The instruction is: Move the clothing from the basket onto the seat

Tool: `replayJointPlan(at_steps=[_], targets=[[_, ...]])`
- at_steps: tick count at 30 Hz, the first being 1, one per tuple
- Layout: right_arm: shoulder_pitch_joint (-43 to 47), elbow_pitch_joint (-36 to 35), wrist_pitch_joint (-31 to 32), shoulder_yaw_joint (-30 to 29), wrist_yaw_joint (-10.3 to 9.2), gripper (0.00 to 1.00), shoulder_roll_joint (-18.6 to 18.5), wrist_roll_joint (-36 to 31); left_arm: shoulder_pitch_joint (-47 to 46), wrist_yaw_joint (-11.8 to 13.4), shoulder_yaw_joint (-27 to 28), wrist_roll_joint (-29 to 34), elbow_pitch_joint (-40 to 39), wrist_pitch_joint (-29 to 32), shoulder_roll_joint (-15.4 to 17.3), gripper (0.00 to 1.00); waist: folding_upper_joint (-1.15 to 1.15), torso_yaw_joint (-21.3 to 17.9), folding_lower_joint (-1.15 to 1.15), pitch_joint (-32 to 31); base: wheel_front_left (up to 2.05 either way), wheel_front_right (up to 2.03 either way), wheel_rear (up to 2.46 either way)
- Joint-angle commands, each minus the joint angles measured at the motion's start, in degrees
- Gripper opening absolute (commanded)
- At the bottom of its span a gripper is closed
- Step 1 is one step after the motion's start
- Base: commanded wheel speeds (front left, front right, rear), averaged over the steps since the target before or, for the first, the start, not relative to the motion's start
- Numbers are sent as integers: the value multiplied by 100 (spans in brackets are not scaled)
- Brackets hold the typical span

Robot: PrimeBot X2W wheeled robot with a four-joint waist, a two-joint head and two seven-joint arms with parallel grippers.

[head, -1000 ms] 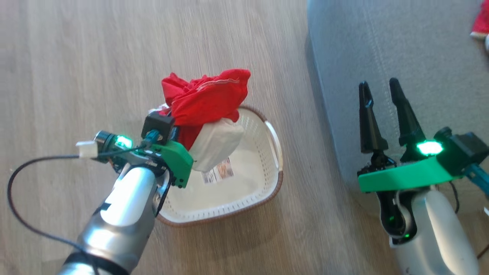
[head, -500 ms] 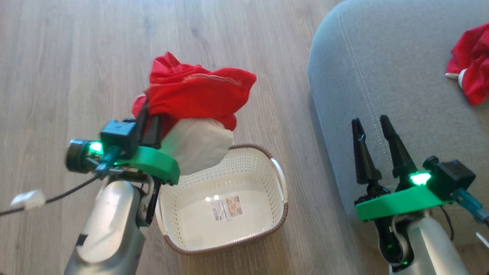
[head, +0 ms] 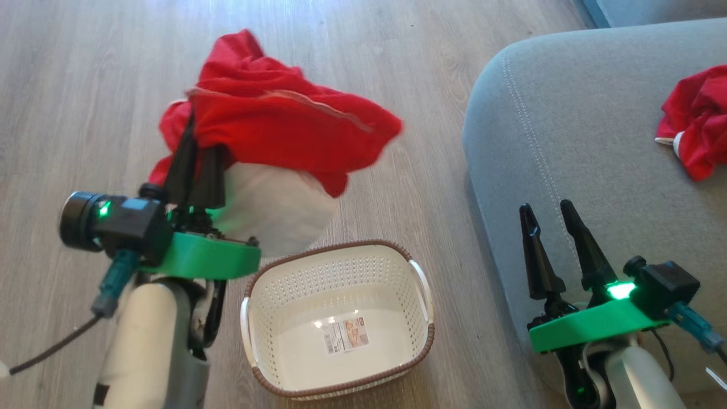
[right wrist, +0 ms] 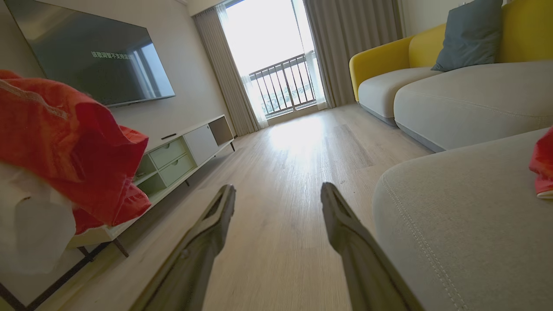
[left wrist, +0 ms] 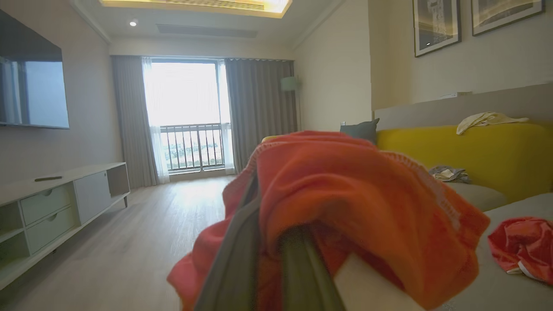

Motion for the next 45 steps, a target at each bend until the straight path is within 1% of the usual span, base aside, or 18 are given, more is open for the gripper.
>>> replayJointPlan(at_steps=[1, 4, 5, 8, 13, 19, 23, 28, 33, 40, 45], targets=[[-72, -208, -13, 139, -1, 100, -73, 32, -161, -60, 121, 115, -272, -71, 31, 0, 0, 26, 1, -11, 0, 0, 0], [-34, -184, -13, 205, -1, 100, -102, 31, -83, -225, -133, 189, -344, -71, 18, 0, 0, 46, 1, -31, 0, 0, 0], [-21, -188, -13, 205, -1, 100, -94, 70, -35, -323, -261, 153, -350, -71, 13, 0, 0, 58, 1, -45, 0, 0, 0], [-24, -204, -13, 169, -1, 100, -84, 118, 16, -458, -463, 52, -446, -71, 11, 0, 0, 73, 1, -49, 0, 0, 0], [-10, -235, -13, 162, -1, 100, -102, 88, 131, -698, -801, 115, -582, -71, 10, 0, 0, 125, 1, -38, 0, 0, 0], [0, -256, -13, 143, -1, 100, -115, 58, 187, -885, -1206, 255, -465, -71, 9, 0, 0, 216, 1, 22, 0, 0, 0], [-9, -274, -13, 153, -1, 100, -108, 37, 167, -951, -1480, 415, -410, -71, 9, 0, 0, 244, 1, 66, 0, 0, 0], [-26, -278, -13, 171, -1, 100, -96, 17, 146, -974, -1518, 447, -410, -71, 9, 0, 0, 252, 1, 103, 0, 0, 0], [-61, -287, -13, 204, -1, 100, -106, 13, 134, -985, -1424, 439, -387, -71, 9, 0, 0, 239, 1, 137, 0, 0, 0], [-172, -297, -13, 350, -1, 100, -225, 25, 133, -990, -1213, 460, -317, -71, 34, 0, 0, 159, 1, 180, 0, 0, 0], [-219, -439, -13, 609, -1, 100, -424, 44, 112, -993, -964, 446, -277, -71, 45, 0, 0, 96, 1, 210, 0, 0, 0]])
